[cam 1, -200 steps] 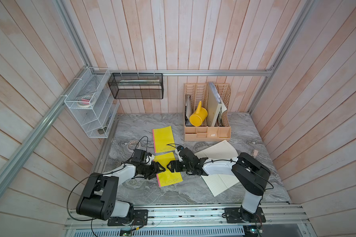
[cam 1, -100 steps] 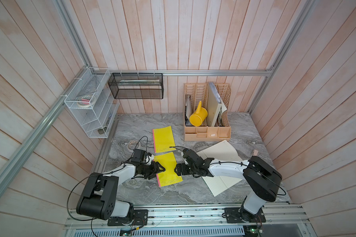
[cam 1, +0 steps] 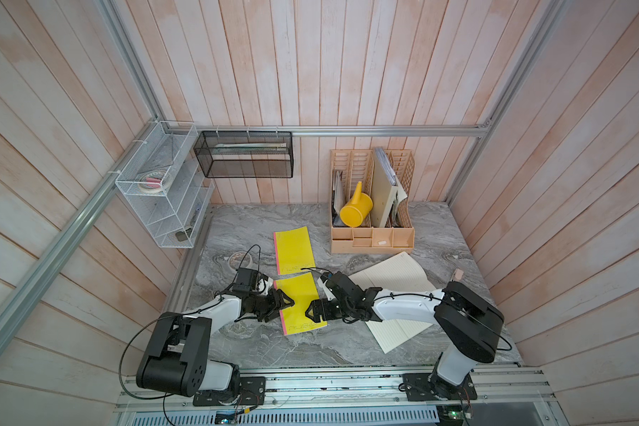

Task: Close the notebook
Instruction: Pick up the notebook from the center of the board.

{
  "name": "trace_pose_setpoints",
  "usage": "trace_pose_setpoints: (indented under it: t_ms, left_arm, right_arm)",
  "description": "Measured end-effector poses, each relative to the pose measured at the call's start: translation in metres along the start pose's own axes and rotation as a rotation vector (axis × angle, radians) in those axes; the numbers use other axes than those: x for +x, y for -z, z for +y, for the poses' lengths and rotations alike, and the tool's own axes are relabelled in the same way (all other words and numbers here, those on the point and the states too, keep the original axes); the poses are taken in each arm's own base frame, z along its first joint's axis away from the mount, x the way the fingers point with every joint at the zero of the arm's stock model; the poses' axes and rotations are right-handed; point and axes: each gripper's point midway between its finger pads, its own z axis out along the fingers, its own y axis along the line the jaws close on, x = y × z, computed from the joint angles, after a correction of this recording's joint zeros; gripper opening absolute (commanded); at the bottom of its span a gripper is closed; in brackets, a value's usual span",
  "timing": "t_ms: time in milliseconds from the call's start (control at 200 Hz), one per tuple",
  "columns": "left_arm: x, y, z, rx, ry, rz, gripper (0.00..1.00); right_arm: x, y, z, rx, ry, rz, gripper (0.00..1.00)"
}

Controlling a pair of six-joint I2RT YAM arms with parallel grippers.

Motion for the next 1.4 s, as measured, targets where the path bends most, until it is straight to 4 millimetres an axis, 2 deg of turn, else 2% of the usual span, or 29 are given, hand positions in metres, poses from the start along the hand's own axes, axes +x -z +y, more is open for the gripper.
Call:
trace_pose_setpoints:
  t_ms: [305,505,740,900,1030,1195,1400]
  left_arm:
    - [-0.001,0.001,0.001,0.005,0.009,-0.018,0.62]
    - [-0.002,0.001,0.001,0.006,0.011,-0.02,0.62]
    - [-0.002,0.001,0.001,0.006,0.012,-0.02,0.62]
    - [-0.002,0.0,0.001,0.009,0.015,-0.017,0.62]
    - [-0.002,0.0,0.001,0.013,0.018,-0.014,0.62]
    - [-0.002,0.0,0.0,0.022,0.017,-0.012,0.62]
    - [-0.003,0.0,0.0,0.022,0.018,-0.012,0.62]
  right_arm:
    - [-0.032,0.008,0.024,0.02,0.058,-0.077,0.9]
    - [-0.039,0.008,0.031,0.011,0.082,-0.086,0.9]
    - [-0.033,-0.003,0.023,0.033,0.08,-0.056,0.9]
    - [-0.034,-0.001,0.016,0.071,0.101,-0.06,0.9]
    - [-0.043,0.005,0.013,0.122,0.129,-0.087,0.9]
    - [-0.059,0.01,0.03,0.094,0.16,-0.124,0.9]
    - [-0.05,0.001,0.051,-0.057,0.135,-0.095,0.9]
